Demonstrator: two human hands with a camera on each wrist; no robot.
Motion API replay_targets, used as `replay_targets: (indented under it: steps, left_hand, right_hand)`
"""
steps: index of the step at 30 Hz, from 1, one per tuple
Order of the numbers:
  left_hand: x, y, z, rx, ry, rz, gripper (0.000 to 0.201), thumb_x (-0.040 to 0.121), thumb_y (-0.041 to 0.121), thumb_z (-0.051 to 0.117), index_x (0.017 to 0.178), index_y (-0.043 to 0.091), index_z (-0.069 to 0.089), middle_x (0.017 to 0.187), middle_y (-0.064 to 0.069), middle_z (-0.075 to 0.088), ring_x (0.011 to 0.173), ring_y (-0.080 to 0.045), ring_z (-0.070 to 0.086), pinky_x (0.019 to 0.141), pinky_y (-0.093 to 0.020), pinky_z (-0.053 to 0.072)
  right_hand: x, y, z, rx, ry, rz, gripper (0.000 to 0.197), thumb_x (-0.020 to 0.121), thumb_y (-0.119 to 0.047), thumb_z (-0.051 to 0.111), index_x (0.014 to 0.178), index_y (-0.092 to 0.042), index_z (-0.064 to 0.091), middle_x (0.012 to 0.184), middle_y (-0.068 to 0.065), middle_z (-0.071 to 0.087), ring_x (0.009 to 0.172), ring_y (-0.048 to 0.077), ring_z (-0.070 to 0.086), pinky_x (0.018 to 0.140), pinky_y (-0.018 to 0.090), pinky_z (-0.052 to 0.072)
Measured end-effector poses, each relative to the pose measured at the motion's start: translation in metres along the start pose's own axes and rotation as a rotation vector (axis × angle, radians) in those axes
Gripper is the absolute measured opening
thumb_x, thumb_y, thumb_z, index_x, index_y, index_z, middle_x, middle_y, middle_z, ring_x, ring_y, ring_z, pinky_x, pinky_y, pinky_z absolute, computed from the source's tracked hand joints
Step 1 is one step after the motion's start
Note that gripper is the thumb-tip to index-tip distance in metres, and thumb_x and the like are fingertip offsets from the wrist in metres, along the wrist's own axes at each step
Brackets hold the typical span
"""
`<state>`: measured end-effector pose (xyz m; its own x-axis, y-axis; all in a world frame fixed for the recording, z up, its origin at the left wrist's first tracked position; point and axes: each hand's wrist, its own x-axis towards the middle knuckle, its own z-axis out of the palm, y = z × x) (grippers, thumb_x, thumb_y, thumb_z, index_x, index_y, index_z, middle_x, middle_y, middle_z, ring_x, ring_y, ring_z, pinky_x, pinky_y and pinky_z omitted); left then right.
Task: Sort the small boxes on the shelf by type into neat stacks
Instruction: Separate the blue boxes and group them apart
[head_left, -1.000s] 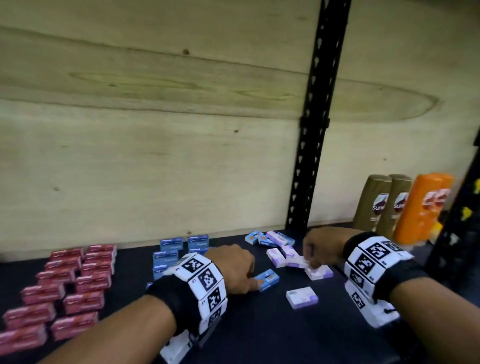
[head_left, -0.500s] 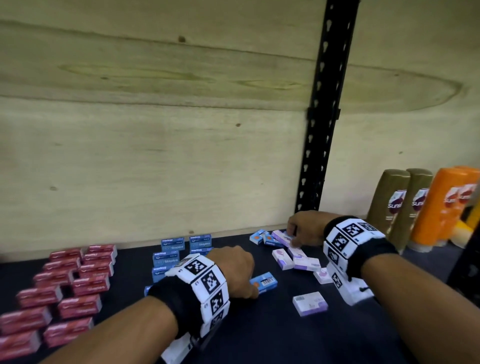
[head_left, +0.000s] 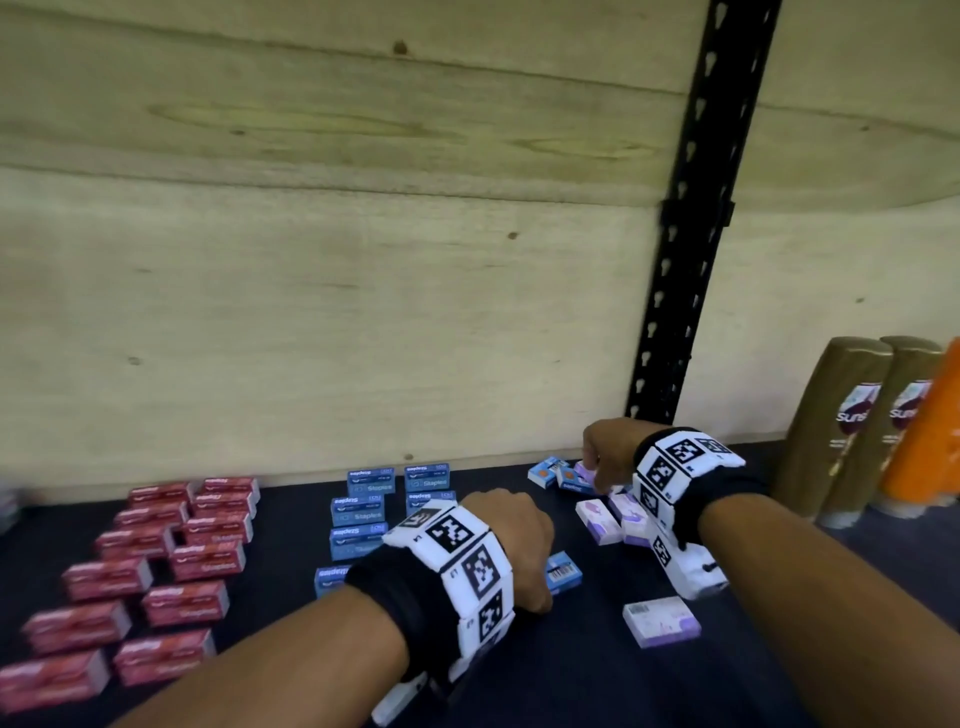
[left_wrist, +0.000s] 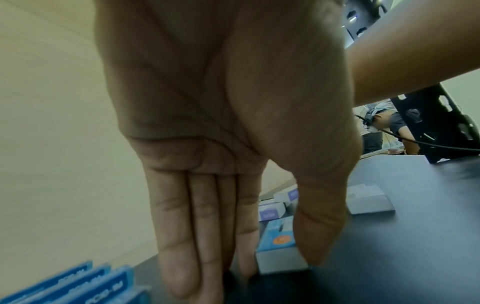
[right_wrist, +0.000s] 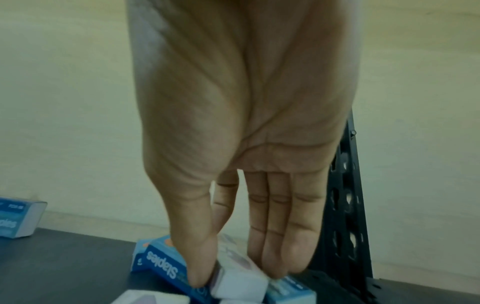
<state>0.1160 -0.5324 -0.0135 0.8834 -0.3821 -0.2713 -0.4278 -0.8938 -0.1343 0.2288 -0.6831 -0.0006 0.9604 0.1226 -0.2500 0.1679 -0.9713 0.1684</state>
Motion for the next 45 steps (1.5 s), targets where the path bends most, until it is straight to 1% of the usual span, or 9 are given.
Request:
replay_targets:
  steps: [7,11,16,21,27,31,34,40,45]
  left_hand:
    - [0.006,-0.001,-0.003,0.003,-0.037,0.015,0.036,0.083,0.048,0.069,0.09,0.013,0.064,0.073,0.001,0.05,0.074,-0.019,0.055,0.047,-0.019,0.035]
    - [0.01,-0.004,-0.004,-0.035,-0.052,0.033,0.042,0.082,0.049,0.069,0.093,0.009,0.068,0.073,0.001,0.052,0.061,-0.015,0.051,0.046,-0.018,0.036]
    - [0.011,-0.006,-0.005,-0.069,-0.073,0.043,0.046,0.081,0.052,0.069,0.093,0.007,0.071,0.077,0.0,0.057,0.059,-0.013,0.05,0.048,-0.02,0.04]
    - [0.013,-0.009,-0.003,-0.083,-0.078,0.029,0.048,0.08,0.053,0.068,0.096,0.009,0.071,0.083,-0.001,0.06,0.073,-0.019,0.058,0.065,-0.028,0.051]
    - [0.015,-0.012,-0.004,-0.124,-0.083,0.024,0.049,0.078,0.054,0.07,0.094,0.008,0.072,0.08,0.002,0.058,0.059,-0.01,0.05,0.053,-0.021,0.043]
    - [0.014,-0.009,-0.011,-0.103,-0.118,0.026,0.042,0.08,0.052,0.071,0.088,0.011,0.069,0.082,0.001,0.056,0.057,-0.007,0.047,0.046,-0.021,0.037]
    - [0.012,-0.008,-0.008,-0.075,-0.033,0.059,0.039,0.085,0.045,0.07,0.104,0.011,0.067,0.088,0.0,0.053,0.071,-0.013,0.05,0.061,-0.025,0.04]
    - [0.012,-0.01,-0.005,-0.076,0.061,0.06,0.04,0.088,0.037,0.068,0.115,0.008,0.063,0.092,-0.001,0.051,0.083,-0.015,0.048,0.072,-0.027,0.038]
    - [0.017,-0.012,-0.01,-0.071,-0.053,0.042,0.047,0.086,0.044,0.069,0.12,0.012,0.063,0.102,0.001,0.06,0.092,-0.014,0.056,0.074,-0.026,0.042]
  right_hand:
    - [-0.015,0.009,-0.004,-0.026,-0.035,-0.038,0.052,0.084,-0.018,0.076,0.131,-0.007,0.057,0.129,0.008,0.06,0.101,0.02,0.057,0.071,0.023,0.046]
    - [-0.023,0.026,0.002,-0.076,-0.088,-0.054,0.055,0.079,-0.015,0.079,0.129,-0.01,0.06,0.127,0.007,0.062,0.107,0.024,0.062,0.083,0.029,0.05]
    - [-0.034,0.038,0.007,0.013,-0.136,-0.067,0.05,0.084,-0.007,0.076,0.13,-0.015,0.059,0.082,-0.014,0.049,0.09,0.014,0.051,0.061,0.018,0.043]
    - [-0.03,0.042,0.002,0.052,-0.173,-0.083,0.044,0.083,-0.002,0.074,0.124,-0.011,0.064,0.074,-0.017,0.052,0.07,0.006,0.054,0.056,0.011,0.043]
    - [-0.014,0.036,-0.005,0.118,0.01,-0.052,0.033,0.081,-0.01,0.074,0.112,-0.021,0.07,0.097,-0.006,0.063,0.095,0.015,0.059,0.085,0.025,0.051]
    - [-0.006,0.02,-0.005,0.095,0.056,-0.09,0.038,0.085,-0.019,0.074,0.122,-0.022,0.066,0.116,-0.002,0.063,0.107,0.019,0.06,0.087,0.027,0.049]
    - [0.001,0.007,-0.003,0.059,0.01,-0.109,0.043,0.086,-0.022,0.075,0.127,-0.018,0.064,0.123,0.002,0.064,0.111,0.022,0.061,0.081,0.026,0.046]
    - [0.012,-0.006,0.0,-0.012,-0.015,-0.095,0.045,0.08,-0.025,0.08,0.121,-0.015,0.067,0.117,0.005,0.068,0.106,0.024,0.064,0.081,0.029,0.049]
    - [0.012,-0.008,-0.002,-0.026,-0.01,-0.096,0.039,0.079,-0.023,0.08,0.115,-0.011,0.068,0.111,0.006,0.07,0.098,0.023,0.064,0.075,0.027,0.048]
